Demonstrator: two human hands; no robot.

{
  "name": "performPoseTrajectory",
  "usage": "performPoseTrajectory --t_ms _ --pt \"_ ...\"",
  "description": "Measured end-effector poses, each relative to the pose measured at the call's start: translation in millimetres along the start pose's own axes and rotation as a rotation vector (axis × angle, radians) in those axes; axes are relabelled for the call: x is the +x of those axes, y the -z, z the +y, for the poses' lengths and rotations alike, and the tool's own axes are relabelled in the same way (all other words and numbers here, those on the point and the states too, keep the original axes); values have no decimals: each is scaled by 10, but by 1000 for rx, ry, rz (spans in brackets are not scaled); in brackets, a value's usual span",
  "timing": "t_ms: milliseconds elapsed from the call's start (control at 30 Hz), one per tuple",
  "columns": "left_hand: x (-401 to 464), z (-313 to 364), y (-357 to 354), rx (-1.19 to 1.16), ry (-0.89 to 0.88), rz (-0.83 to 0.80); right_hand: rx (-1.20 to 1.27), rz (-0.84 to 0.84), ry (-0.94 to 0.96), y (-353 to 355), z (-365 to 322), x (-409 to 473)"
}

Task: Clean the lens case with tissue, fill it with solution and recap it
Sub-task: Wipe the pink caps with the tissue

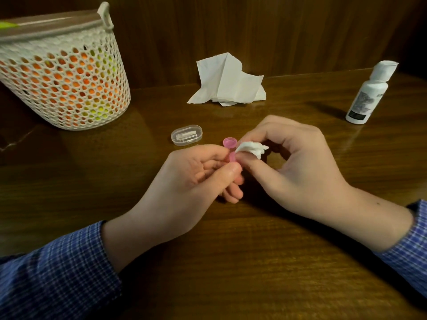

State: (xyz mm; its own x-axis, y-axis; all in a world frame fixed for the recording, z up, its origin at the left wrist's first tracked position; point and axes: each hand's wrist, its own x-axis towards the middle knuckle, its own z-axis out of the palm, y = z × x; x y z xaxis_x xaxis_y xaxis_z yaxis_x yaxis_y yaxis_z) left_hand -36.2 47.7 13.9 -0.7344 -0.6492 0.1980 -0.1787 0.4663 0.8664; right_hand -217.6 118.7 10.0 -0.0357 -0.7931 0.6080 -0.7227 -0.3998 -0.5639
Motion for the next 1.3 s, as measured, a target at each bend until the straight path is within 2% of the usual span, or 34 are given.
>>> performPoseTrajectory --t_ms 100,200,300,433,500,867,1000,1100,1200,1233,1300 --pt "8 -8 22 -75 41 -84 -18 -90 80 55 38 47" --pt "14 -16 14 -162 109 -144 -20 -172 47 72 37 59" --pt "11 -41 -8 -163 85 -74 45 -156 -61 58 23 56" --pt "-26 -44 -53 -12 -131 74 180 -207 -272 44 35 80" --pt "-30 -28 -68 51 -174 112 206 -231 -320 27 35 77" --pt "-8 -22 -74 122 -128 149 198 -191 -361 -40 -14 53" --pt "36 -32 -22 17 -40 85 236 -20 -332 -15 -6 31" --pt "64 -35 19 -303 111 -35 373 37 -332 24 23 58" --pt "95 -55 27 -614 258 -97 731 -108 -468 140 63 130" --pt "102 -58 27 -658 277 -108 798 -186 -506 176 77 144" --pt "108 -65 31 -704 295 -126 777 -278 -512 213 91 151"
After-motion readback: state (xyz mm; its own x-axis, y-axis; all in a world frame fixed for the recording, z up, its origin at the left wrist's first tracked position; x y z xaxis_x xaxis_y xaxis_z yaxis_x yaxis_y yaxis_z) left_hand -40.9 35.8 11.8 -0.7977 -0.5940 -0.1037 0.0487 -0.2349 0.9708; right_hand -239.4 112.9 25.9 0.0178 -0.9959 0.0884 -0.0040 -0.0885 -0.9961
